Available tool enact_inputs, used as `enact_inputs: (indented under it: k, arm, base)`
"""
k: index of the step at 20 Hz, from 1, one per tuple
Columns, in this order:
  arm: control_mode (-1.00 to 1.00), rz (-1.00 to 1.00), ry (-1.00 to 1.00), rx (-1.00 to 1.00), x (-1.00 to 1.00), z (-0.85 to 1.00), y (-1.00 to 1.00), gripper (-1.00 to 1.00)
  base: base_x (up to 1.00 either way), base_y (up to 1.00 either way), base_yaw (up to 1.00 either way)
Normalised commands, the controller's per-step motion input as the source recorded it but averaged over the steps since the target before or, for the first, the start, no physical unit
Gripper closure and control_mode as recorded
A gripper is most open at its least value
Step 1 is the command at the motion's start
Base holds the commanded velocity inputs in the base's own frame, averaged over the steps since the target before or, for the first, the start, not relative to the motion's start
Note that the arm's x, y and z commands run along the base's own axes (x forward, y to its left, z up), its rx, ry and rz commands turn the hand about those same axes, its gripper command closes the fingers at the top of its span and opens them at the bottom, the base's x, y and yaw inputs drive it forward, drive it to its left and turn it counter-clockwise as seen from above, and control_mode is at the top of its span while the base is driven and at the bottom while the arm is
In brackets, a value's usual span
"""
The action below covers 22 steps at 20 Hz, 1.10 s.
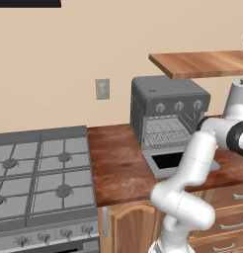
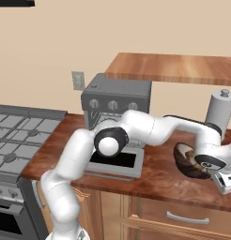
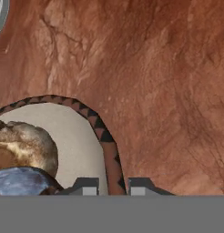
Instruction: Pick up the heated bread from the toaster oven and place it in the bowl. Then move the bread bowl to the dining counter.
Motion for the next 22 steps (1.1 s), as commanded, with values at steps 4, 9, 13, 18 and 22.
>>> enact_inputs:
  k: [4,9,13,18,22]
  arm:
    - [-1.00,0.00,-0.21,-0.10,-0.34,0.81,0.59,1.00]
    - [-1.00,0.00,-0.29,-0.20,-0.37,0.96,0.65,1.00]
    - [-1.00,-0.09,-0.22,-0.32,-0.20,0.74,0.81,1.00]
    - [-1.00,-0.23,-0.03,-0.26,0.00,0.43,1.00,1.00]
    - [-1.00,-0.23,0.02,-0.04,-0.13,0.62,0.99,1.00]
  base:
    - [0.00,0.00,0.00]
    - [0.00,0.00,0.00]
    - [0.00,0.00,0.00]
    - [0.00,0.00,0.00]
    - [0.00,0.00,0.00]
